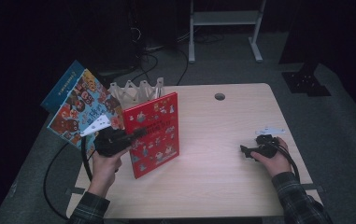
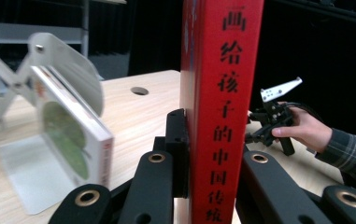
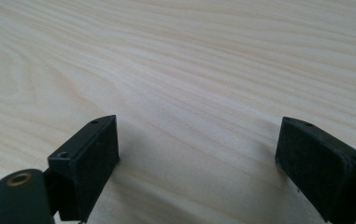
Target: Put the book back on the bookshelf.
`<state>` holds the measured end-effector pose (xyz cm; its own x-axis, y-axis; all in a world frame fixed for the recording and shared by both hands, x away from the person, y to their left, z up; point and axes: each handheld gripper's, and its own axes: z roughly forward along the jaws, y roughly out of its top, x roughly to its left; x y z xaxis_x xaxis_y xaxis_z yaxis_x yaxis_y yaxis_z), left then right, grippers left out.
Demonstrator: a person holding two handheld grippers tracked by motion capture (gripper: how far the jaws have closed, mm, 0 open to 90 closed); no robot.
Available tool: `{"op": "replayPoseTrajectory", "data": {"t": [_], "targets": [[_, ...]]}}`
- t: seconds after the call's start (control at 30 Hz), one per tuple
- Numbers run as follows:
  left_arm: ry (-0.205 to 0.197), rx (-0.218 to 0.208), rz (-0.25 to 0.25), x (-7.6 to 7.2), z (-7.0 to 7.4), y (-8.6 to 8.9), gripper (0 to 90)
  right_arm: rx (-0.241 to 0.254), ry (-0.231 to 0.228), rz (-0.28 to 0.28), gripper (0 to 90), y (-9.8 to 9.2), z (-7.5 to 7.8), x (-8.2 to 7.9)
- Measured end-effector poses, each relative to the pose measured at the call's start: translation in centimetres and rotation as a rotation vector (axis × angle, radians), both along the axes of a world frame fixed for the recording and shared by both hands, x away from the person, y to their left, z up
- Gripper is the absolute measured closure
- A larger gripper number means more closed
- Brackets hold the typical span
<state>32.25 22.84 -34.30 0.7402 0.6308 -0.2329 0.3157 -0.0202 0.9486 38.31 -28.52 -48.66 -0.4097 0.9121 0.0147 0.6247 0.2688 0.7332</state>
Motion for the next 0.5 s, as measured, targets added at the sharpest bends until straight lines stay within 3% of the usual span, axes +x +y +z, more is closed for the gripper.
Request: {"op": "replayPoseTrajectory", "data": {"t": [0.5], "targets": [[-0.010,-0.036,0.114,-1.6,0.1,5.1,79.4,-0.003,-0.003,-0.003,11.9,0.0,0.0,0.0]]}}
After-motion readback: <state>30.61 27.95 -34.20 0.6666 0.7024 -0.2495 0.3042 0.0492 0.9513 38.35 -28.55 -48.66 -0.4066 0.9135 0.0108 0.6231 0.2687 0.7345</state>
